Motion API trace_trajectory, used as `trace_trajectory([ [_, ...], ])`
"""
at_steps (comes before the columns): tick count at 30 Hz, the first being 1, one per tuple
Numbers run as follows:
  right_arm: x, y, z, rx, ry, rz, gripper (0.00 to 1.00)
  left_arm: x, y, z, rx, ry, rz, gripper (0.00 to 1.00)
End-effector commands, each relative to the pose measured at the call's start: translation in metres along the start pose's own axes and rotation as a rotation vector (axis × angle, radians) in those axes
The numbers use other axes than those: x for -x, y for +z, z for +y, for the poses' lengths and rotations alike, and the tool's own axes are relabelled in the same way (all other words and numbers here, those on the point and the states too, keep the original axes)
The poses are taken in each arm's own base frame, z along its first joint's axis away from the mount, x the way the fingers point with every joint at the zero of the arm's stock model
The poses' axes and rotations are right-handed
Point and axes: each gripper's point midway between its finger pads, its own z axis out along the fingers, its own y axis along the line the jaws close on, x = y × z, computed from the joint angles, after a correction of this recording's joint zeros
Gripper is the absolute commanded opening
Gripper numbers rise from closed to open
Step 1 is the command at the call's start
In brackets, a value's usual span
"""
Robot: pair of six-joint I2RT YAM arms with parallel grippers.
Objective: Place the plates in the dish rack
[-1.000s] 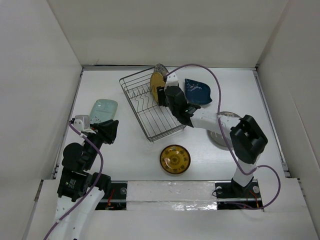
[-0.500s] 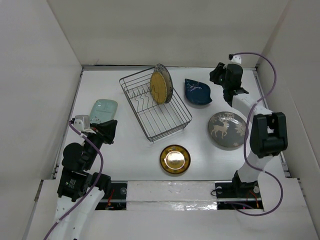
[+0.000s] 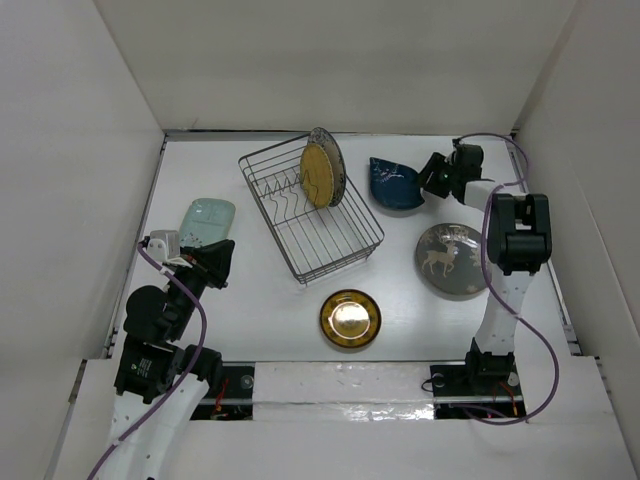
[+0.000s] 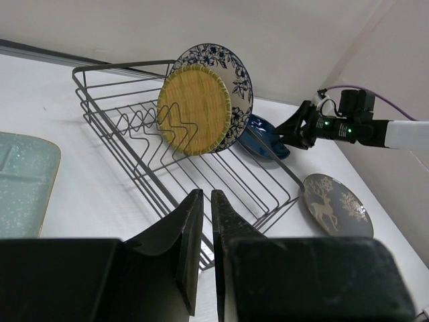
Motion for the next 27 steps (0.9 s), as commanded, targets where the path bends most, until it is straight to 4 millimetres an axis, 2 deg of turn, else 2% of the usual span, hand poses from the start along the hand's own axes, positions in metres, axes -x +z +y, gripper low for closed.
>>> trace_trajectory([
  [1, 0.014, 0.004, 0.031, 0.142, 0.024, 0.011, 0.57, 0.014, -0.002, -0.006, -0.024, 0.006, -0.049, 0.08],
  [4, 0.005, 0.013, 0.031, 0.169, 0.043, 0.047, 0.48, 0.015, -0.002, -0.006, -0.023, 0.006, -0.053, 0.09],
  [7, 0.001, 0.017, 0.036, 0.210, 0.056, 0.074, 0.34, 0.015, -0.003, -0.006, -0.022, 0.005, -0.055, 0.10],
  [8, 0.002, 0.018, 0.030, 0.201, 0.065, 0.070, 0.24, 0.015, -0.003, -0.006, -0.023, 0.005, -0.057, 0.10],
  [10, 0.004, 0.018, 0.024, 0.168, 0.079, 0.042, 0.14, 0.016, -0.003, -0.006, -0.019, 0.006, -0.060, 0.10],
  [11, 0.017, 0.011, 0.024, 0.158, 0.082, 0.000, 0.02, 0.016, -0.004, -0.006, -0.018, 0.005, -0.061, 0.11],
  [13, 0.026, 0.003, 0.023, 0.137, 0.098, -0.066, 0.00, 0.018, -0.005, -0.005, -0.013, 0.008, -0.068, 0.11],
  [14, 0.037, -0.005, 0.021, 0.128, 0.104, -0.105, 0.00, 0.018, -0.005, -0.005, -0.012, 0.008, -0.070, 0.11],
  [16, 0.077, -0.036, 0.041, 0.171, 0.101, -0.253, 0.00, 0.019, -0.006, -0.005, -0.013, 0.006, -0.071, 0.11],
  [17, 0.075, -0.046, 0.043, 0.174, 0.112, -0.273, 0.00, 0.018, -0.005, -0.005, -0.013, 0.008, -0.069, 0.11],
  [18, 0.102, -0.077, 0.060, 0.189, 0.110, -0.368, 0.00, 0.018, -0.005, -0.006, -0.017, 0.008, -0.070, 0.11],
  [19, 0.117, -0.095, 0.068, 0.197, 0.097, -0.439, 0.00, 0.019, -0.006, -0.006, -0.019, 0.008, -0.074, 0.11],
  [20, 0.122, -0.108, 0.078, 0.195, 0.088, -0.477, 0.00, 0.019, -0.006, -0.006, -0.017, 0.007, -0.074, 0.11],
  [21, 0.135, -0.138, 0.098, 0.183, 0.056, -0.552, 0.00, 0.020, -0.007, -0.006, -0.019, 0.005, -0.078, 0.11],
  [22, 0.141, -0.152, 0.109, 0.172, 0.035, -0.589, 0.00, 0.020, -0.007, -0.007, -0.020, 0.005, -0.080, 0.11],
  [23, 0.144, -0.165, 0.120, 0.155, 0.011, -0.620, 0.00, 0.020, -0.008, -0.007, -0.023, 0.006, -0.082, 0.11],
  [24, 0.157, -0.183, 0.124, 0.081, -0.030, -0.698, 0.00, 0.021, -0.009, -0.008, -0.026, 0.006, -0.085, 0.11],
  [25, 0.153, -0.205, 0.156, 0.100, -0.067, -0.727, 0.00, 0.022, -0.009, -0.008, -0.027, 0.006, -0.088, 0.11],
  [27, 0.156, -0.227, 0.175, 0.030, -0.150, -0.789, 0.00, 0.022, -0.010, -0.008, -0.030, 0.006, -0.090, 0.11],
])
